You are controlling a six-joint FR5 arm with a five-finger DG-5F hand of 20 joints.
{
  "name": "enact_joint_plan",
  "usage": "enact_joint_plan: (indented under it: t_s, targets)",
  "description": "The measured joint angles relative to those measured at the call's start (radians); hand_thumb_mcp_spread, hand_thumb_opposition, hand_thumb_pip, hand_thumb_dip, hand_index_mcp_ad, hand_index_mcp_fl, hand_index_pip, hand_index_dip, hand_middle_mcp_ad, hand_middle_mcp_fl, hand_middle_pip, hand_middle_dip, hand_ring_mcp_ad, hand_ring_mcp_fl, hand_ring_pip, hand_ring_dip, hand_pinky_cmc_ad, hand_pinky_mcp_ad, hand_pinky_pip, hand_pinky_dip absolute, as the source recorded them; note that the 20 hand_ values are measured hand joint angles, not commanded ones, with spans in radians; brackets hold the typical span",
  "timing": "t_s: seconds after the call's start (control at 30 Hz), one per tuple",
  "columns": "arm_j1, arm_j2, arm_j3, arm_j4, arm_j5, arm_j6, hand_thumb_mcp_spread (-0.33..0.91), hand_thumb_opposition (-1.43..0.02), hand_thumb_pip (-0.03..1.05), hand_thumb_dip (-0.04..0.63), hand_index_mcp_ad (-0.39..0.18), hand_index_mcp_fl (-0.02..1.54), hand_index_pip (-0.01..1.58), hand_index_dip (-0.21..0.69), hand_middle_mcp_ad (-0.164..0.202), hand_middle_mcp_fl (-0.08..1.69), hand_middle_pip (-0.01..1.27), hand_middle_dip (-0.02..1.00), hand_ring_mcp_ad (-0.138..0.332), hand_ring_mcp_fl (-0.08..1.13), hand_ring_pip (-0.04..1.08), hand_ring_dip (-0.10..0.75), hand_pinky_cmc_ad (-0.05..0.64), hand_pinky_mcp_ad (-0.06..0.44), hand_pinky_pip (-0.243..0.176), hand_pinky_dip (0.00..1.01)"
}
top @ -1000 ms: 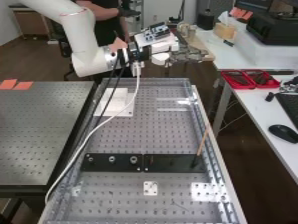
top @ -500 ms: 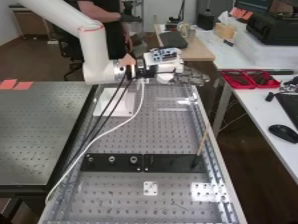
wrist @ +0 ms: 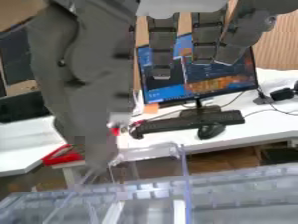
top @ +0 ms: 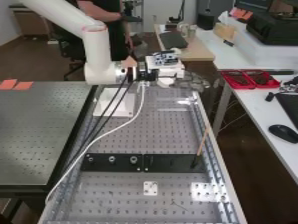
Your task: Grab the drill bit and place it in the clear container
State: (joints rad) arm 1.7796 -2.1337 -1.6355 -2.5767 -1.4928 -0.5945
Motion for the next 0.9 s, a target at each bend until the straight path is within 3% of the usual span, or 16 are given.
enact_joint_plan:
  t_s: [0.07,0.27,0.57,0.9]
  targets:
    - [-0.001,-0.004,0.013,-0.036,0.001,-0.002,0.38,-0.93,0.48,0.271,-0.138,0.16,0.45,0.155,0.080,0.06,0.12,0.18,0.229,0.03,0.09,-0.038,0.265,0.190,-0.091,0.18]
    - [-0.004,-0.004,0.015,-0.037,0.004,0.001,0.33,-0.85,0.55,0.220,-0.138,0.04,0.20,0.154,0.084,0.01,0.12,0.18,0.227,0.02,0.09,-0.038,0.265,0.187,-0.096,0.18]
    - [-0.010,0.026,-0.001,-0.019,0.009,0.001,0.33,-0.82,0.55,0.220,-0.138,0.04,0.12,0.148,0.084,0.01,0.12,0.18,0.229,0.01,0.09,-0.038,0.265,0.180,-0.108,0.18]
    - [-0.027,0.128,-0.032,-0.007,0.054,-0.010,0.33,-0.82,0.55,0.220,-0.138,0.04,0.10,0.148,0.084,0.01,0.12,0.18,0.218,0.01,0.09,-0.038,0.276,0.183,-0.108,0.18]
